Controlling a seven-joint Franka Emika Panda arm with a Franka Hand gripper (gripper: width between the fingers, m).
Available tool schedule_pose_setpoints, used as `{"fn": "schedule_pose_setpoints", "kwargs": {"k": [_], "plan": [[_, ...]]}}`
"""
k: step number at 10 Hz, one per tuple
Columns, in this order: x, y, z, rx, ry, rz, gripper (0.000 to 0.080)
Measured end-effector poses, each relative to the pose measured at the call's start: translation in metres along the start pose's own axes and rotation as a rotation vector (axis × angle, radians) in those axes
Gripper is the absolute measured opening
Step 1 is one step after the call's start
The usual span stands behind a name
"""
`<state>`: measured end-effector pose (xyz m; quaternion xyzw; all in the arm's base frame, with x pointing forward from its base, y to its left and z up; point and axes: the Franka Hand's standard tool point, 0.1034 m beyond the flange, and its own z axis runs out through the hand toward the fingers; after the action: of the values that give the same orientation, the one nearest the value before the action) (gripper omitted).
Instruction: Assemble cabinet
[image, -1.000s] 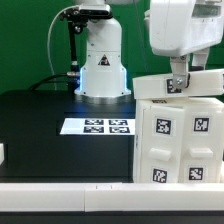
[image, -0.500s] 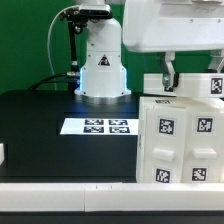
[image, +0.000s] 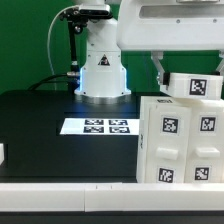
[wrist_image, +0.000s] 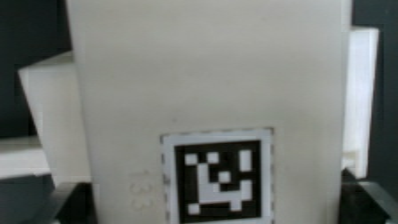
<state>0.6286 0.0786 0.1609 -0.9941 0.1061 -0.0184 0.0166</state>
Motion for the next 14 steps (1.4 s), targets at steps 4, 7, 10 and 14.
{"fn": "schedule_pose_setpoints", "kwargs": {"k": [4,7,10,14], "plan": [[0.003,0.010,0.004,0.079,-0.027,0.522,0.0558],[0.006,0.012,0.003,0.096,-0.040,0.887,0.0558],[0.005,0.012,0.004,0.095,-0.040,0.892,0.0733],[-0.003,0.001,-0.012,0.049,-0.102,0.480,0.0797]]}}
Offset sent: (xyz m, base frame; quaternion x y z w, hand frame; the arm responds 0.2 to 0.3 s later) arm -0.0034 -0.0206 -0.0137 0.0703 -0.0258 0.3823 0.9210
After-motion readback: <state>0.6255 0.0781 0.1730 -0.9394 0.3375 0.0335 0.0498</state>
